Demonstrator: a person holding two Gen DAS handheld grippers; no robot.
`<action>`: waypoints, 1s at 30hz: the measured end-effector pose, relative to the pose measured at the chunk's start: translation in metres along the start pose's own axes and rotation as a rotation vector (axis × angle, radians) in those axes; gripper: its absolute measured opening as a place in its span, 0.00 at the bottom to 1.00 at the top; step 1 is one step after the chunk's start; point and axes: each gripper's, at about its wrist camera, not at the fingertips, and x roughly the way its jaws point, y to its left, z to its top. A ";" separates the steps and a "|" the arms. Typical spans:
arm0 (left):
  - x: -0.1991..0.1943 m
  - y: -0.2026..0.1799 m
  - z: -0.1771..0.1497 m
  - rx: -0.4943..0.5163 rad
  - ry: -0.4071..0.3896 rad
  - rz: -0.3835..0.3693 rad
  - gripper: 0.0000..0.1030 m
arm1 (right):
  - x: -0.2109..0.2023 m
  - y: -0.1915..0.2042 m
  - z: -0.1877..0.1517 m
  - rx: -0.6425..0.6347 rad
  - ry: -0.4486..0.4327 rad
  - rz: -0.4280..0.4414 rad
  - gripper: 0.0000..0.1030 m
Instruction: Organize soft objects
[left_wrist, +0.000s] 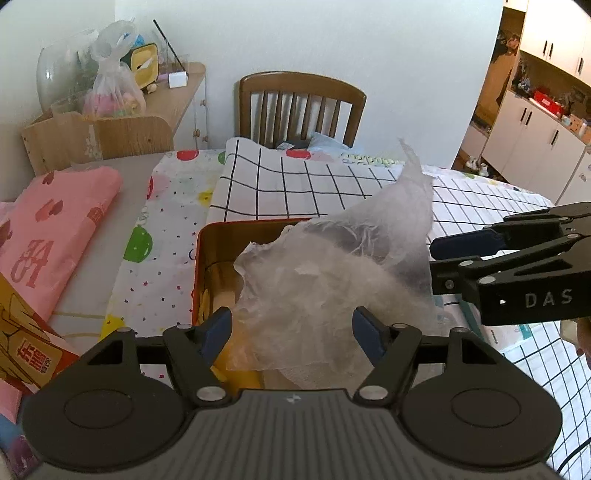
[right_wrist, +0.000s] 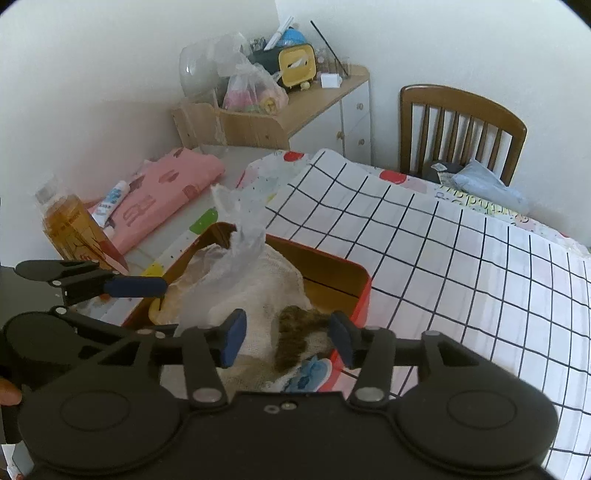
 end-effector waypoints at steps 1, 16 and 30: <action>-0.003 0.000 0.000 0.002 -0.004 0.001 0.70 | -0.003 0.000 0.000 -0.001 -0.005 0.003 0.53; -0.058 -0.015 -0.004 -0.013 -0.100 -0.013 0.80 | -0.062 0.012 -0.015 -0.038 -0.130 0.030 0.76; -0.114 -0.065 -0.015 -0.010 -0.191 0.014 0.84 | -0.137 -0.002 -0.050 -0.020 -0.254 0.062 0.98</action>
